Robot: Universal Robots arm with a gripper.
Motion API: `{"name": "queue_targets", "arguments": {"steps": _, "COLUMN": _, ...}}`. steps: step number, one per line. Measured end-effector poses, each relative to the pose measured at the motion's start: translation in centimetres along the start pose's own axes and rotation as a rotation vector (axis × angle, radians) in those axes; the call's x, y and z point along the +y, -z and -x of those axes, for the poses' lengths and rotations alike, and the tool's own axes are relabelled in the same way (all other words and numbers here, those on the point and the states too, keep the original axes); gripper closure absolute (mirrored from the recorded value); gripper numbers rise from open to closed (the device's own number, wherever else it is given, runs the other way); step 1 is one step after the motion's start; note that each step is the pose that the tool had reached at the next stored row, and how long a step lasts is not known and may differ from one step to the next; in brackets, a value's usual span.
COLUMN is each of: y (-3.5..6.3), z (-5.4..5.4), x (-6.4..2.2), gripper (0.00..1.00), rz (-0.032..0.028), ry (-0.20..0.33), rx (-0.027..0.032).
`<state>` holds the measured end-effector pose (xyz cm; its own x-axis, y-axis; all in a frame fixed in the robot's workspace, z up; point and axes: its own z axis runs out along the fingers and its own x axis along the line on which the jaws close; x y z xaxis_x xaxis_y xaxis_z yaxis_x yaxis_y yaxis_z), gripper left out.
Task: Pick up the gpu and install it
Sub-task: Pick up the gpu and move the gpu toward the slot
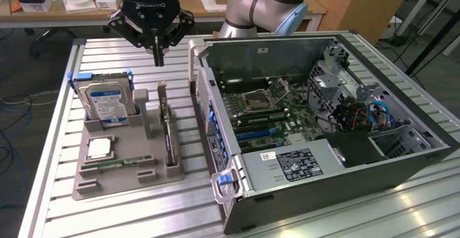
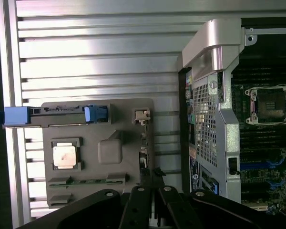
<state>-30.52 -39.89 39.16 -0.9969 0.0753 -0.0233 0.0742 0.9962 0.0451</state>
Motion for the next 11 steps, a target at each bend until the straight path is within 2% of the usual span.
{"name": "queue_targets", "arguments": {"steps": 1, "y": 0.00, "z": 0.00, "x": 0.00, "gripper": 0.84, "rz": 0.0000, "ry": 0.000, "rx": 0.0000}}
{"name": "queue_targets", "arguments": {"steps": 2, "y": 0.00, "z": 0.00, "x": 0.00, "gripper": 0.84, "rz": 0.0000, "ry": 0.000, "rx": 0.0000}}
{"name": "queue_targets", "arguments": {"steps": 3, "y": 0.00, "z": 0.00, "x": 0.00, "gripper": 0.77, "rz": 0.0000, "ry": 0.000, "rx": 0.0000}}
{"name": "queue_targets", "arguments": {"steps": 4, "y": 0.00, "z": 0.00, "x": 0.00, "gripper": 0.77, "rz": 0.0000, "ry": 0.000, "rx": 0.0000}}
{"name": "queue_targets", "arguments": {"steps": 7, "y": 0.00, "z": 0.00, "x": 0.00, "gripper": 0.59, "rz": 0.0000, "ry": 0.000, "rx": 0.0000}}
{"name": "queue_targets", "arguments": {"steps": 9, "y": 0.00, "z": 0.00, "x": 0.00, "gripper": 0.59, "rz": 0.0000, "ry": 0.000, "rx": 0.0000}}
{"name": "queue_targets", "arguments": {"steps": 10, "y": 0.00, "z": 0.00, "x": 0.00, "gripper": 0.53, "rz": 0.0000, "ry": 0.000, "rx": 0.0000}}
{"name": "queue_targets", "arguments": {"steps": 11, "y": 0.00, "z": 0.00, "x": 0.00, "gripper": 0.53, "rz": 0.0000, "ry": 0.000, "rx": 0.0000}}
